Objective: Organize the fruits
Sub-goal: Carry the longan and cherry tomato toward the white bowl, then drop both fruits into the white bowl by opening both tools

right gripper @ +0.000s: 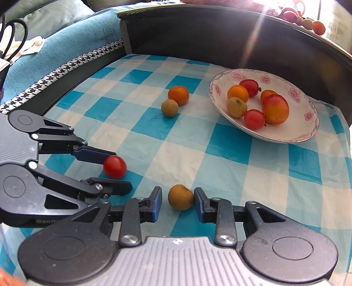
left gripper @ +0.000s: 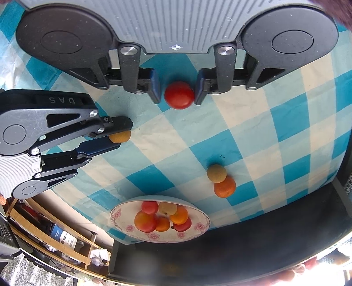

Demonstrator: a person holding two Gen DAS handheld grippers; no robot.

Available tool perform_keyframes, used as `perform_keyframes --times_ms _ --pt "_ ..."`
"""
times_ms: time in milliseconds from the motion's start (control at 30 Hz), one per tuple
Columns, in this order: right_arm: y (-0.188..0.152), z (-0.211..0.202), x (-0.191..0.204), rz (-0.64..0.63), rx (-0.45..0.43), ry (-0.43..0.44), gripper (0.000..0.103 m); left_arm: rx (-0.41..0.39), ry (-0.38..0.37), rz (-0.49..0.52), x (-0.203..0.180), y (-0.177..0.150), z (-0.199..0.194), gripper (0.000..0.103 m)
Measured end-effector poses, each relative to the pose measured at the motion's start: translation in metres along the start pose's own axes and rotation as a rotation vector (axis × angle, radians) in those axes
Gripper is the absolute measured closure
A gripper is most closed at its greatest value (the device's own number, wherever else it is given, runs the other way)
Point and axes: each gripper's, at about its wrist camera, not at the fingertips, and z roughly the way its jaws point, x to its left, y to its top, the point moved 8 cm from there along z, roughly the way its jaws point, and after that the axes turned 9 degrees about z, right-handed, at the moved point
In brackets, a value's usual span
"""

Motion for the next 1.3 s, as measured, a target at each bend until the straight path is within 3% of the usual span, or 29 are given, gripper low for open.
perform_keyframes --times_ms 33,333,633,1033,1300 --pt "-0.001 0.000 -0.001 -0.001 0.001 -0.005 0.074 0.003 0.000 0.002 -0.001 0.000 0.000 0.067" --pt "-0.003 -0.009 -0.013 0.058 0.005 -0.029 0.075 0.017 0.001 0.006 -0.004 0.007 0.002 0.068" --pt "0.004 -0.030 -0.029 0.115 -0.051 -0.030 0.075 -0.064 -0.027 -0.045 -0.006 0.044 -0.006 0.068" --pt "0.054 -0.048 -0.066 0.195 -0.168 -0.070 0.075 -0.134 -0.023 -0.083 -0.003 0.105 0.015 0.068" --pt "0.082 -0.027 -0.103 0.229 -0.172 -0.094 0.075 -0.127 0.019 -0.083 0.017 0.136 0.042 0.068"
